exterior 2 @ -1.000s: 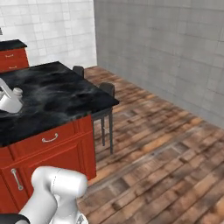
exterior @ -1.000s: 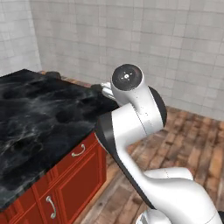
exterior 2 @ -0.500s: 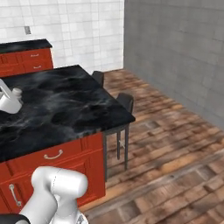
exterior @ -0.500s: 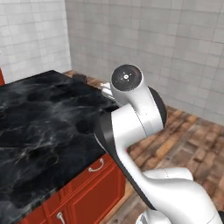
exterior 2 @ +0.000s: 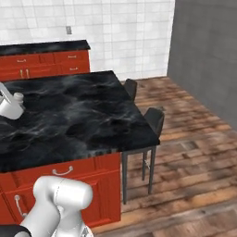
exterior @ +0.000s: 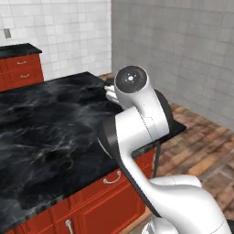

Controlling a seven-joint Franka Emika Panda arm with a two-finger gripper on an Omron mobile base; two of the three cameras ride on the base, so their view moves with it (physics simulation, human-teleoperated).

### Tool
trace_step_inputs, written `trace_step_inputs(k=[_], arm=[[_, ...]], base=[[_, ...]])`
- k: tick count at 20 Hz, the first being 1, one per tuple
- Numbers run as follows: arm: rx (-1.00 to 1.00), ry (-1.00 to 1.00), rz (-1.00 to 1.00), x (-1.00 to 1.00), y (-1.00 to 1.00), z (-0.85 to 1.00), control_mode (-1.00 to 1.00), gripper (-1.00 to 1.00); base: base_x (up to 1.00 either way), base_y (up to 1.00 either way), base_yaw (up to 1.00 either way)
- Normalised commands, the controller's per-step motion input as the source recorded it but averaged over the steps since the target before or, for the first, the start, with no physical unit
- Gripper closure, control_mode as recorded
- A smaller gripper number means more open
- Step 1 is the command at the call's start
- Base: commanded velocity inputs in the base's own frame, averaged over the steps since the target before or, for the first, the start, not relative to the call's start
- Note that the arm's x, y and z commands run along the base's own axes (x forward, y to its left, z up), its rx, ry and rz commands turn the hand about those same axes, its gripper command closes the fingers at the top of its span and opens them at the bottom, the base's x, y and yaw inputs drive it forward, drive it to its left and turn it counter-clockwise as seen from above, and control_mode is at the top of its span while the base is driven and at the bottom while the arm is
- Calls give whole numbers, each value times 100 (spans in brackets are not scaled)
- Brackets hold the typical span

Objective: Move the mustard and shaker from the cabinet to the dining counter.

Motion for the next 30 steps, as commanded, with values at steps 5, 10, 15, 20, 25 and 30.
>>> trace_step_inputs(k=[5, 10, 15, 20, 25, 30], arm=[[0, 0, 0, 0, 0, 0, 100, 100], [0, 0, 0, 0, 0, 0, 100, 100], [0, 0, 0, 0, 0, 0, 100, 100], [0, 0, 0, 0, 0, 0, 100, 100], [0, 0, 0, 0, 0, 0, 100, 100], [0, 0, 0, 0, 0, 0, 100, 100]], base=[[30, -23, 44], [30, -30, 33], [35, -42, 15], [25, -40, 25], [22, -35, 29], [20, -38, 25]])
